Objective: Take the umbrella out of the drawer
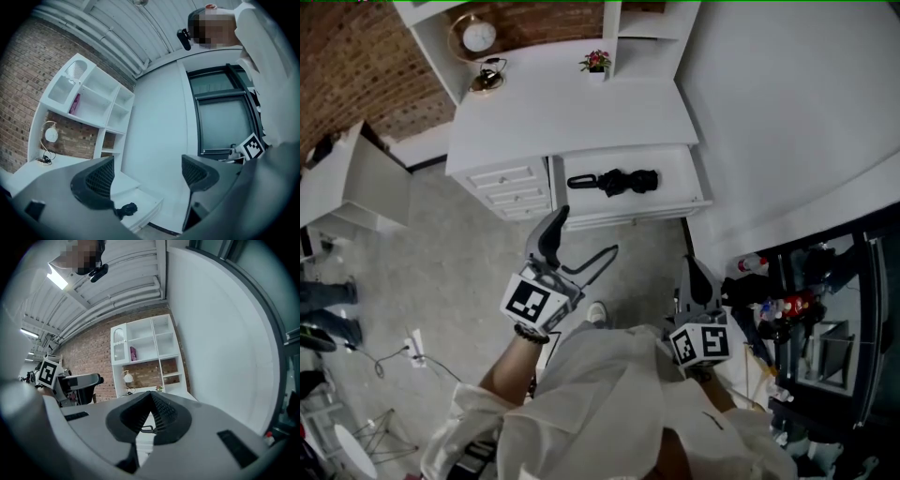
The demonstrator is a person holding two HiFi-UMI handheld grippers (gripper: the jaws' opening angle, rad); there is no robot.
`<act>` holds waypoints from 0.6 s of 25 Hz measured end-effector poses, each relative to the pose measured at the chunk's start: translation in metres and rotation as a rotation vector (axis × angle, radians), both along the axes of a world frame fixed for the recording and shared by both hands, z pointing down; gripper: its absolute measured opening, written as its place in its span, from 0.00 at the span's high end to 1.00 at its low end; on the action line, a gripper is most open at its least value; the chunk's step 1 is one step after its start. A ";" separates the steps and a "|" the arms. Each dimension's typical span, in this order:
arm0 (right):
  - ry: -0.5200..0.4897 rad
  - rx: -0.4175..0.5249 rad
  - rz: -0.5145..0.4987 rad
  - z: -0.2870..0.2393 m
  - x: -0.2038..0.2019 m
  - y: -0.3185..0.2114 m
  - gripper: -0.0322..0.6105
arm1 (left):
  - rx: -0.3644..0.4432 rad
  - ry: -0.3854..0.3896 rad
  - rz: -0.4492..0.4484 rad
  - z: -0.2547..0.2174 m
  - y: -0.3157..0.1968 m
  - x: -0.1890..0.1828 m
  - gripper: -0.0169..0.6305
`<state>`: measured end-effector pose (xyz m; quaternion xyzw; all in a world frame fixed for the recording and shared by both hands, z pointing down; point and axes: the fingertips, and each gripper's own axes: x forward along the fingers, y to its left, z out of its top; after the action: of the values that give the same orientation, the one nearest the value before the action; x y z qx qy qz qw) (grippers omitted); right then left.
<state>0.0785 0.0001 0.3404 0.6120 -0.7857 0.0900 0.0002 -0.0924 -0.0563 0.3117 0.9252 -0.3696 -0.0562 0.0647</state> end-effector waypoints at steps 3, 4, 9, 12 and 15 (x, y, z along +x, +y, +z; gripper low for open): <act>0.013 -0.013 -0.007 0.001 -0.005 -0.011 0.92 | -0.013 -0.006 0.001 0.005 -0.012 -0.004 0.31; 0.016 -0.017 -0.008 0.002 -0.006 -0.015 0.92 | -0.013 0.001 0.008 0.007 -0.015 -0.004 0.31; 0.019 -0.028 -0.015 0.007 -0.010 -0.039 0.92 | -0.015 0.012 0.029 0.012 -0.033 -0.002 0.31; 0.015 -0.026 -0.028 0.010 -0.007 -0.055 0.92 | -0.021 -0.004 0.042 0.016 -0.046 0.006 0.31; 0.006 -0.023 -0.037 0.013 -0.001 -0.077 0.92 | -0.012 -0.009 0.048 0.016 -0.064 0.015 0.31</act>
<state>0.0774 -0.0765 0.3534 0.5977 -0.7957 0.0972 0.0115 -0.0778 -0.1208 0.3276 0.9336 -0.3481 -0.0485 0.0697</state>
